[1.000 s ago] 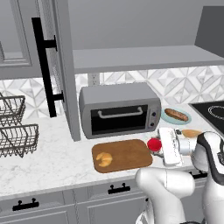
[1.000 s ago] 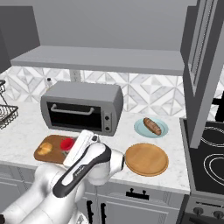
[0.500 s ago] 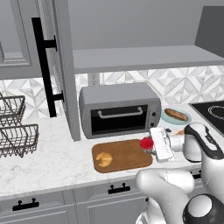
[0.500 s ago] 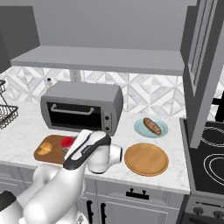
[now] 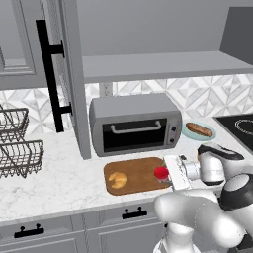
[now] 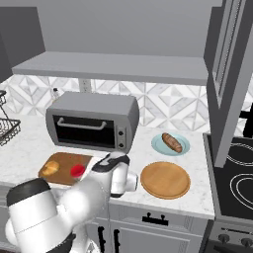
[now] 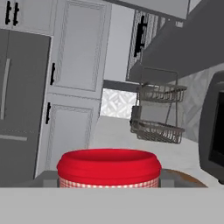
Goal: From the different types of pastries on the counter, select a croissant and place it on the cutting board. Then retrieve a jar of jam from the cabinet and place it alongside the croissant on the cutting board.
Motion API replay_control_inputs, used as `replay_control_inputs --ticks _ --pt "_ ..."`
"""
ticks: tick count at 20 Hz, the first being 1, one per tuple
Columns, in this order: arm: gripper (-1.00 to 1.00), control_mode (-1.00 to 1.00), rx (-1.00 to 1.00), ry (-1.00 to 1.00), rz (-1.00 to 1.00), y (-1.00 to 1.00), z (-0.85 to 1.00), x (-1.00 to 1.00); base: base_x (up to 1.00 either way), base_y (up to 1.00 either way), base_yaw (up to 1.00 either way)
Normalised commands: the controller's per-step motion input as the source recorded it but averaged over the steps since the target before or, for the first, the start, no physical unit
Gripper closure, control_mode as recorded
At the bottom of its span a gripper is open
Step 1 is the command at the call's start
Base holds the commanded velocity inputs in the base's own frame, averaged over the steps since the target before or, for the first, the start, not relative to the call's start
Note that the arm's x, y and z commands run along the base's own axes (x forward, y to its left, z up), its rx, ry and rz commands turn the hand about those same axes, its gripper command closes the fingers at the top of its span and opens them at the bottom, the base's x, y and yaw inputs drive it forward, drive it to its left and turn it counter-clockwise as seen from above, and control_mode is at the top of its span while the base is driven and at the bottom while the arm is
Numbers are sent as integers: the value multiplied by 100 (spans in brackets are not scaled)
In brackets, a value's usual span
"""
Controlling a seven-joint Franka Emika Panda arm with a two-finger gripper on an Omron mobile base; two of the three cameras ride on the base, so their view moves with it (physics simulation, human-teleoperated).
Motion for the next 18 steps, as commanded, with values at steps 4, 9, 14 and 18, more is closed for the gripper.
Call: replay_control_inputs --ticks 4,9,14,18 --pt "100 -100 12 0 0 47 0 0 0 0 0" --pt "100 -100 3 0 0 32 0 16 0 0 0" --pt "100 -100 0 0 0 17 0 32 0 0 0" --pt "100 -100 0 0 0 3 0 33 0 0 0"
